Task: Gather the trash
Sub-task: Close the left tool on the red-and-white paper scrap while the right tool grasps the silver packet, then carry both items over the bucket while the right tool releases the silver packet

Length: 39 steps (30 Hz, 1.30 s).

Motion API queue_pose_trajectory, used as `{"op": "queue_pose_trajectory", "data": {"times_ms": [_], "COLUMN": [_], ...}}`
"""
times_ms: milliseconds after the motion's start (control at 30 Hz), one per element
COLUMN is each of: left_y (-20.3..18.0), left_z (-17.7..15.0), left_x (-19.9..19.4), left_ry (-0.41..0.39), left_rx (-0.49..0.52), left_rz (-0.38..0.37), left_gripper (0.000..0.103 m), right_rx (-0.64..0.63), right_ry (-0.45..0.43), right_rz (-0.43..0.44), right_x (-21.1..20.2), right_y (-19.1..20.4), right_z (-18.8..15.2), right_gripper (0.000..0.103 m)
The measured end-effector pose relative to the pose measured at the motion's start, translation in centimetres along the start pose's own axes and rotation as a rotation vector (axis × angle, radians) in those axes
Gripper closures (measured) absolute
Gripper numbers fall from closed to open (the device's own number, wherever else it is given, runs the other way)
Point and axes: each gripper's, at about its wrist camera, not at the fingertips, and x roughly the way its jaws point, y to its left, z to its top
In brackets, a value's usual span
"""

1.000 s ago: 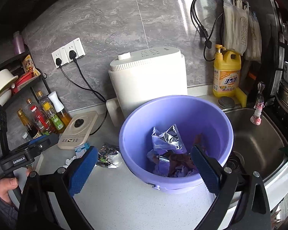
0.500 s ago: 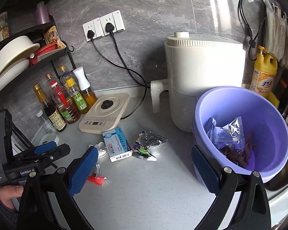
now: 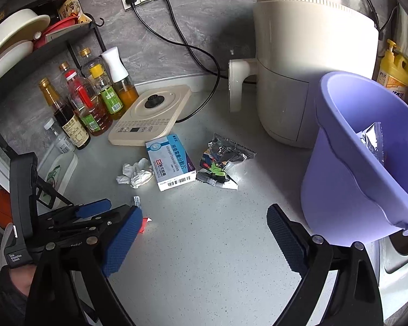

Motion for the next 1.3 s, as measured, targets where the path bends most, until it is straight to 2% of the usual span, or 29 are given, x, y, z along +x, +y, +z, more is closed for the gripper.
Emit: {"op": "queue_pose_trajectory", "data": {"times_ms": [100, 133, 167, 500, 533, 567, 733, 1000, 1067, 1133, 1167, 1200, 1233, 1300], "left_y": [0.1, 0.3, 0.3, 2.2, 2.4, 2.6, 3.6, 4.8, 4.9, 4.9, 4.8, 4.7, 4.6, 4.3], "left_z": [-0.7, -1.0, -1.2, -0.7, -0.6, -0.4, 0.2, 0.6, 0.9, 1.3, 1.5, 1.8, 2.0, 2.5], "left_x": [1.1, 1.4, 1.7, -1.4, -1.8, -2.1, -3.0, -3.6, -3.9, -4.2, -4.4, -4.6, -4.8, -5.1], "left_ry": [0.023, 0.031, 0.035, -0.084, -0.097, -0.101, -0.122, -0.143, -0.154, -0.165, -0.171, -0.179, -0.187, -0.204], "left_rx": [0.012, 0.013, 0.018, -0.007, -0.009, -0.012, -0.033, -0.085, -0.081, -0.074, -0.071, -0.063, -0.056, -0.043], "left_rz": [-0.002, -0.003, 0.002, 0.02, 0.025, 0.026, 0.016, -0.022, -0.017, -0.013, -0.013, -0.013, -0.015, -0.023], "left_gripper": [0.045, 0.053, 0.056, 0.069, 0.075, 0.097, 0.098, 0.099, 0.099, 0.099, 0.099, 0.099, 0.099, 0.099], "right_rx": [-0.013, -0.015, -0.016, -0.089, -0.09, -0.089, -0.091, -0.061, -0.043, -0.018, -0.004, 0.005, -0.003, -0.013], "right_ry": [0.024, 0.032, 0.04, 0.106, 0.11, 0.114, 0.124, 0.13, 0.148, 0.179, 0.19, 0.183, 0.173, 0.173], "right_rz": [-0.004, -0.004, -0.001, 0.007, 0.009, 0.014, 0.013, -0.026, -0.037, -0.05, -0.049, -0.05, -0.058, -0.045], "right_x": [0.9, 1.2, 1.4, 4.9, 5.3, 5.7, 7.8, 11.2, 12.4, 13.5, 13.9, 13.7, 13.5, 13.0], "right_y": [0.3, 0.4, 0.5, 1.9, 2.0, 2.0, 2.2, 1.5, 1.0, 0.4, 0.2, 0.1, 0.2, 0.4], "right_z": [-0.2, -0.2, -0.3, 0.9, 1.1, 1.3, 2.7, 4.6, 4.7, 4.7, 4.6, 4.6, 4.6, 4.6], "right_gripper": [0.013, 0.014, 0.014, 0.021, 0.022, 0.023, 0.03, 0.033, 0.039, 0.058, 0.058, 0.064, 0.076, 0.081]}}
